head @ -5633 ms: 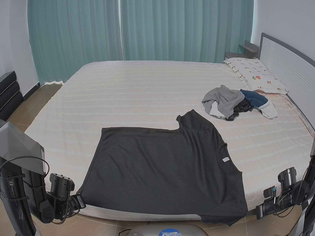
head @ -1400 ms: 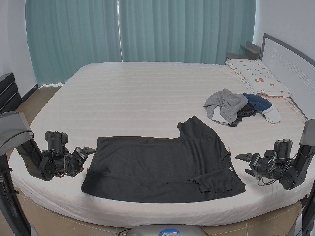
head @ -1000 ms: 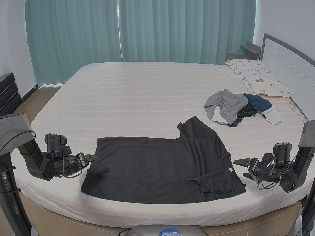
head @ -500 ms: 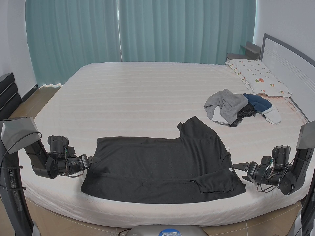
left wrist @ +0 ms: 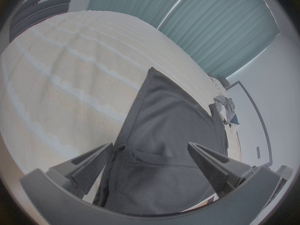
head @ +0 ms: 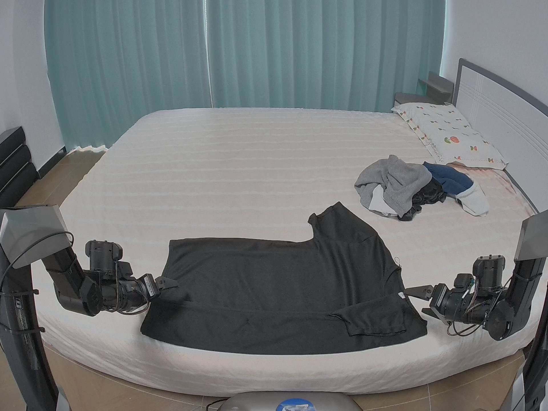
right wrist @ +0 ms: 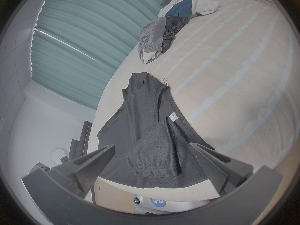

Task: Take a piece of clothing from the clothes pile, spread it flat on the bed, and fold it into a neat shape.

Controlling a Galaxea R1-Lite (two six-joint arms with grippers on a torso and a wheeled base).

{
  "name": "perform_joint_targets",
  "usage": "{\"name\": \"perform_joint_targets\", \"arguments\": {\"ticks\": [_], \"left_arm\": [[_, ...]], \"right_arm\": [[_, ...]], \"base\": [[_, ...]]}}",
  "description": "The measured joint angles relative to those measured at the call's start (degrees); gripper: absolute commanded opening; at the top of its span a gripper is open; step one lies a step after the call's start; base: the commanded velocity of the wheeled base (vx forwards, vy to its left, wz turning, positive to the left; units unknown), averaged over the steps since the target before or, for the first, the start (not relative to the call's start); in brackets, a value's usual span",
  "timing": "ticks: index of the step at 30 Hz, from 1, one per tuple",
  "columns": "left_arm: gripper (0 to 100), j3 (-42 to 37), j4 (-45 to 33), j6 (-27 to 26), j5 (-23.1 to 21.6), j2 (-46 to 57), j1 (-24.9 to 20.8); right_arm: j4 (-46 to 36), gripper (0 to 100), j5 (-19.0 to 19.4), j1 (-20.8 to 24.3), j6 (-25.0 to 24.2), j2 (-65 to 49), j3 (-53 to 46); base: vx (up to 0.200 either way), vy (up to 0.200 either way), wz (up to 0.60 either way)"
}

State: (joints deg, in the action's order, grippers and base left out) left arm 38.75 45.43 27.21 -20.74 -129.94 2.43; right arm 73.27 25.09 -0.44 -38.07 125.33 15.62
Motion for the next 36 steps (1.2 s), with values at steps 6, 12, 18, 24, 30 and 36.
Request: {"name": "perform_joint_targets", "arguments": {"ticks": [6,12,18,24,30,36], "left_arm": [[100,-0.1,-0.1,0.0,0.5,0.0,-0.4],[0,-0.2,-0.8,-0.1,1.3,0.0,-0.5],[0,-0.2,-1.4,-0.1,3.5,0.0,-0.2],[0,-0.7,-1.3,0.4,4.8,0.0,1.0],[0,-0.8,-1.1,3.0,4.9,0.3,1.6],[0,-0.9,-1.1,3.5,5.2,0.2,2.0]], "right_arm": [[0.0,100,0.0,0.0,0.1,0.1,-0.1],[0.0,100,0.0,-0.1,0.1,0.1,0.0],[0.0,100,-0.2,-0.2,0.2,0.0,0.1],[0.0,100,-1.0,0.3,1.7,-0.4,1.9],[-1.1,100,-1.1,1.6,2.3,0.3,5.9],[-3.0,100,-1.1,2.7,2.9,3.2,9.6]], "base": [[0.0,0.0,0.0],[0.0,0.0,0.0],[0.0,0.0,0.0],[0.0,0.0,0.0],[0.0,0.0,0.0],[0.0,0.0,0.0]]}}
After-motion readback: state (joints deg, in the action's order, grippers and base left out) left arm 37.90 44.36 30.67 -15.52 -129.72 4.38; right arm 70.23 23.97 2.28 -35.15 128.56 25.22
